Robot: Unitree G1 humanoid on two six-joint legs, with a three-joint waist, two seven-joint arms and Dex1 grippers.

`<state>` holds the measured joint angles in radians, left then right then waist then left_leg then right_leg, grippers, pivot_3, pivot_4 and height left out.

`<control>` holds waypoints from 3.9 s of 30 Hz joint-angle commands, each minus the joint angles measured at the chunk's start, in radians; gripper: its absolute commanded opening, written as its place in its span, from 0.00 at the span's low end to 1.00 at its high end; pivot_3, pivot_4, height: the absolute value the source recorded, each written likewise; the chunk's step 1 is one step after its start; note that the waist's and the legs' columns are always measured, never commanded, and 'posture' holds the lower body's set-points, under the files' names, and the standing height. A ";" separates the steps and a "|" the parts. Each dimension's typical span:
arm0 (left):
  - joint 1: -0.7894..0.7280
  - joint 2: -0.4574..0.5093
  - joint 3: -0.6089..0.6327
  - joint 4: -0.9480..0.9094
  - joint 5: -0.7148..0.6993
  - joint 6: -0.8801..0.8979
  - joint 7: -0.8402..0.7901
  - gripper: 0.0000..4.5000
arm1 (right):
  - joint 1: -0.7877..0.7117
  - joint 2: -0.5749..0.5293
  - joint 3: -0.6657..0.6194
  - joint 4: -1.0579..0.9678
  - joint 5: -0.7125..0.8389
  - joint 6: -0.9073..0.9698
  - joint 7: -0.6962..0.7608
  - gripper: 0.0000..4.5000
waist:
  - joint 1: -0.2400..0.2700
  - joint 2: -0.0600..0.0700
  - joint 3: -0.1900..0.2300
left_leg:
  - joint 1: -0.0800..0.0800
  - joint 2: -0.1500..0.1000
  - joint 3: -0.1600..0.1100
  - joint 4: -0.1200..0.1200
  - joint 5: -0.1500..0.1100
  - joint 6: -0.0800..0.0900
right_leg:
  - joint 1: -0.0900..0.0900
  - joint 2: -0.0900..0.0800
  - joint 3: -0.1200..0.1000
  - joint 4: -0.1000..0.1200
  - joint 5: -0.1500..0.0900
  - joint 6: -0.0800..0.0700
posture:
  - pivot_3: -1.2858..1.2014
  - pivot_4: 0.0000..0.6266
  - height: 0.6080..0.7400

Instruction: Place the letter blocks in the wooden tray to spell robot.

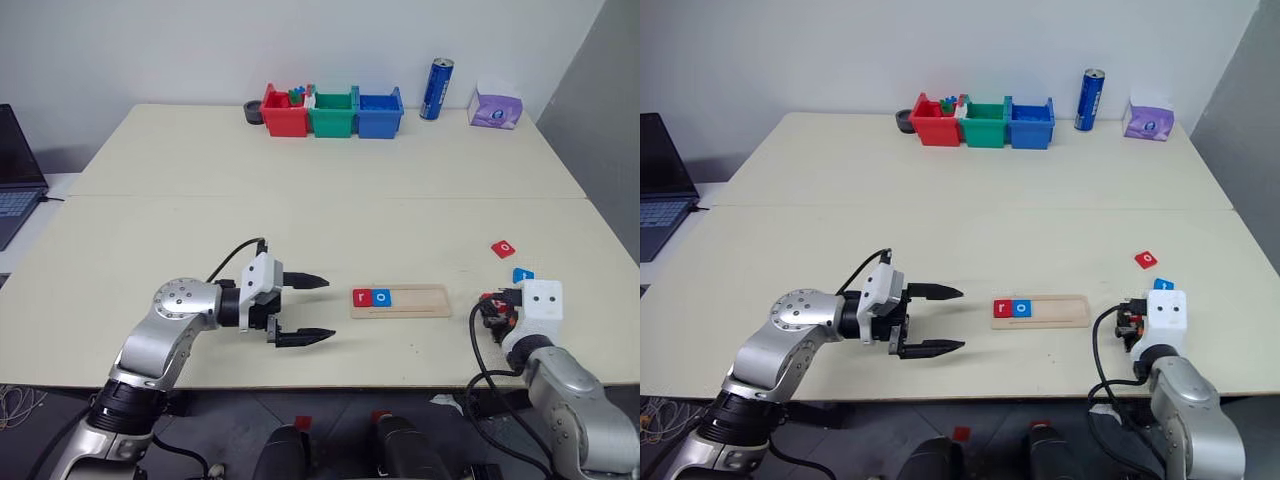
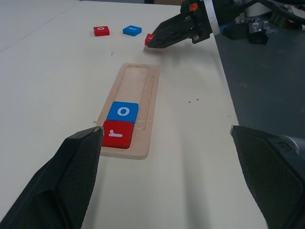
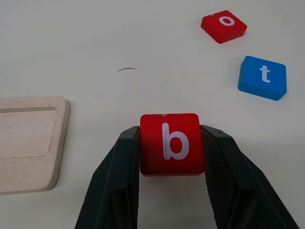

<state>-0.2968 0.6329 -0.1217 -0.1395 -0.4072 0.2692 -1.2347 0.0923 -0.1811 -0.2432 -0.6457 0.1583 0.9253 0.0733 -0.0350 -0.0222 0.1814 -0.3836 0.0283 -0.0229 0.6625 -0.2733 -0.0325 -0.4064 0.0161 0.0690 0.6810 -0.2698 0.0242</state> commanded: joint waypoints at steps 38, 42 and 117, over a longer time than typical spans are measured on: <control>-0.005 -0.021 -0.037 -0.026 0.029 -0.049 0.018 1.00 | -0.110 -0.823 0.112 0.416 0.121 -0.439 0.934 1.00 | -0.001 -0.002 0.001 | 0.000 -0.002 0.001 0.000 0.000 0.000 | 0.001 0.002 -0.002 -0.001 -0.001 -0.001 | 0.52 0.24 1.00; -0.003 -0.022 -0.039 -0.034 0.028 -0.043 0.023 1.00 | -0.189 -0.827 0.191 0.520 0.078 -0.513 0.989 1.00 | 0.002 -0.002 0.001 | 0.000 -0.001 0.000 0.000 0.000 0.000 | 0.001 0.002 -0.002 -0.001 -0.001 -0.001 | 0.52 0.24 1.00; 0.044 0.055 0.036 0.039 0.050 -0.104 0.051 1.00 | -0.653 -0.658 0.472 0.392 -0.008 -0.329 1.135 0.78 | 0.008 -0.002 0.002 | -0.003 0.000 -0.003 0.001 0.000 0.000 | 0.000 -0.001 -0.008 -0.001 0.002 -0.006 | 0.52 0.24 1.00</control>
<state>-0.2480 0.6813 -0.1084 -0.0791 -0.3514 0.1742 -1.1872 -0.5712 -0.8263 0.2453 -0.2271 0.1599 0.6244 1.2235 -0.0271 -0.0243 0.1829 -0.3860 0.0283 -0.0252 0.6632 -0.2735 -0.0323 -0.4062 0.0149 0.0618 0.6803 -0.2675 0.0183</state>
